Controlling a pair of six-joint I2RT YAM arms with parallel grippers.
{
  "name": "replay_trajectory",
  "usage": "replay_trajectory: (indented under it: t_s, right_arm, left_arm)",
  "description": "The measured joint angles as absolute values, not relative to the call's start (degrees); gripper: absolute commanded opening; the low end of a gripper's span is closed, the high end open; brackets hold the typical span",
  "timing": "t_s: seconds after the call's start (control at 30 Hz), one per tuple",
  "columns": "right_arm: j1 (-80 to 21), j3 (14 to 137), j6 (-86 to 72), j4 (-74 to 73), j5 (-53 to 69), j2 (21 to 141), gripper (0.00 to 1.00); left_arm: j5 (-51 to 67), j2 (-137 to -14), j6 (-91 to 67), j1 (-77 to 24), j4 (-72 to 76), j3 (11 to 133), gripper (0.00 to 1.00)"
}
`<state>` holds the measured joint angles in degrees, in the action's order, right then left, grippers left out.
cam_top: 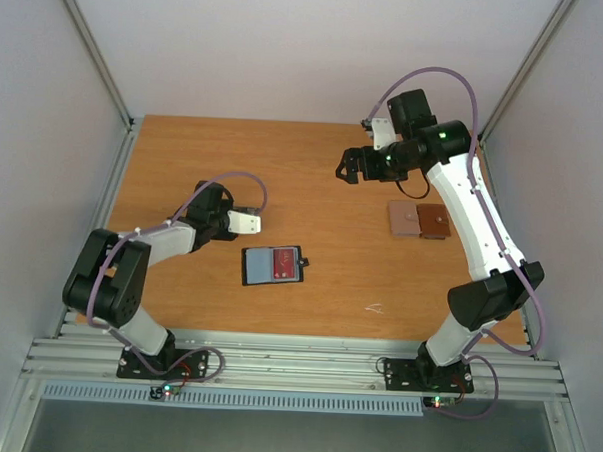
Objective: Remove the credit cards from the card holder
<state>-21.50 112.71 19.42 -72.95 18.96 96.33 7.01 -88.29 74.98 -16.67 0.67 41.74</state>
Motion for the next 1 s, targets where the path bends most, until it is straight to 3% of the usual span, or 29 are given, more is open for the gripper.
replay_trajectory:
  t_s: [0.43, 0.77, 1.0]
  right_arm:
    - [-15.27, 111.7, 20.03, -71.09, 22.87, 100.31, 0.98]
    - [-13.67, 109.51, 21.39, -70.83, 24.01, 99.83, 0.98]
    - [-11.75, 106.37, 22.09, -70.72, 24.05, 97.49, 0.99]
  left_arm:
    - [7.38, -97.76, 76.97, -16.01, 10.52, 45.91, 0.0]
    - [3.07, -101.49, 72.23, -26.81, 11.42, 52.03, 0.0]
    - [-1.63, -107.66, 68.47, -28.8, 9.56, 55.18, 0.0]
